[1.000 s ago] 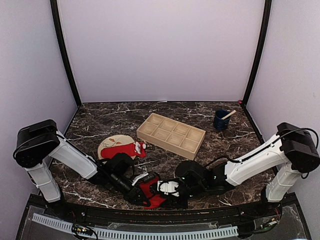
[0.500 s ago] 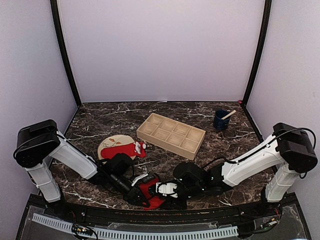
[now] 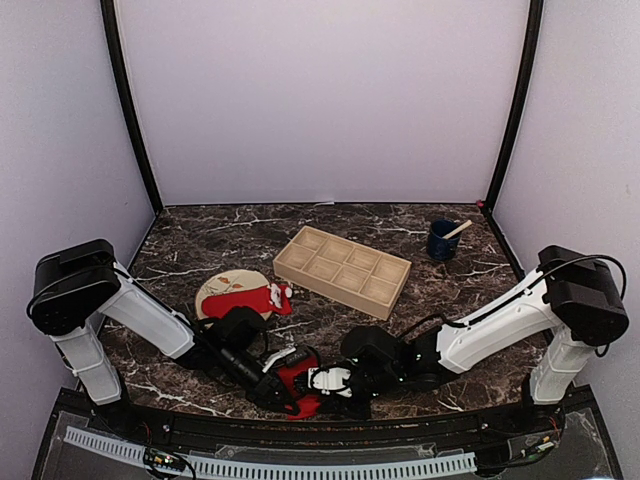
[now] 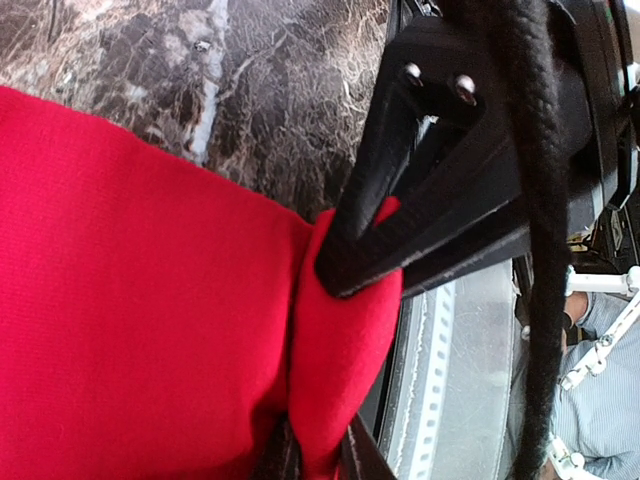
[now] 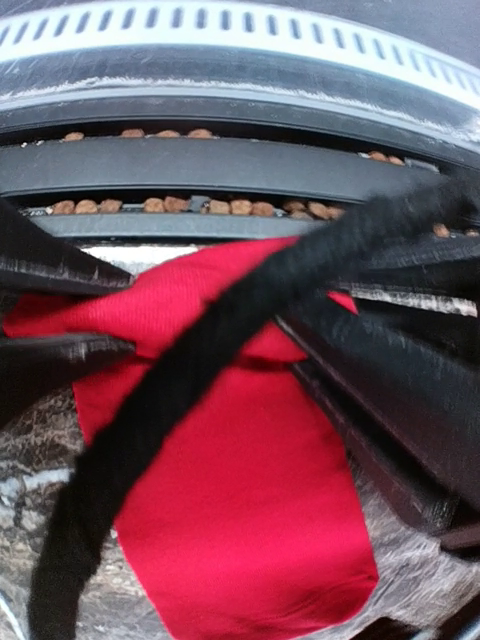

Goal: Roll the socks
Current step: Roll the sock at the center of the board.

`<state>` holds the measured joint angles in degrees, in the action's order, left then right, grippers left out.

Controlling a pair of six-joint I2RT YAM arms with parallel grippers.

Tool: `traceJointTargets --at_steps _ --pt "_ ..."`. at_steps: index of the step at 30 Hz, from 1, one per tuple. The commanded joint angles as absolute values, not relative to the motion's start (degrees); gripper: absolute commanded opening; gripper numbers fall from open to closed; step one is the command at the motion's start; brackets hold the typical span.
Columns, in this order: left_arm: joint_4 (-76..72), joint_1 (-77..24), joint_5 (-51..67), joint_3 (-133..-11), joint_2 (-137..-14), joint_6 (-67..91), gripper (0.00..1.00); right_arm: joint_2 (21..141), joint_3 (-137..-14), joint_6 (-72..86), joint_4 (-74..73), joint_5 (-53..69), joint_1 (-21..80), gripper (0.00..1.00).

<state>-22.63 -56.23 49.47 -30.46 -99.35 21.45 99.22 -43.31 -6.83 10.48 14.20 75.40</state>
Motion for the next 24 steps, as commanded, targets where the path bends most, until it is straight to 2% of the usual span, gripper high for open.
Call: traceJointTargets --at_steps 1,5,12,24 --pt "-21.9 -55.9 49.0 -29.1 -99.6 21.5 0.16 100.0 -44.7 -7.2 10.1 14.5 75.8 0.06" --pt "-21.7 -55.6 47.1 -28.7 -98.3 22.1 0.24 100.0 -45.0 -7.2 9.4 14.9 75.6 0.0" --pt "-19.9 -55.1 41.8 -27.7 -93.6 22.4 0.36 100.5 -45.6 -5.5 8.0 16.8 74.4 0.0" --pt "-16.7 -54.7 30.4 -25.8 -84.2 22.1 0.4 101.6 -47.0 -0.9 5.8 23.6 70.7 0.0"
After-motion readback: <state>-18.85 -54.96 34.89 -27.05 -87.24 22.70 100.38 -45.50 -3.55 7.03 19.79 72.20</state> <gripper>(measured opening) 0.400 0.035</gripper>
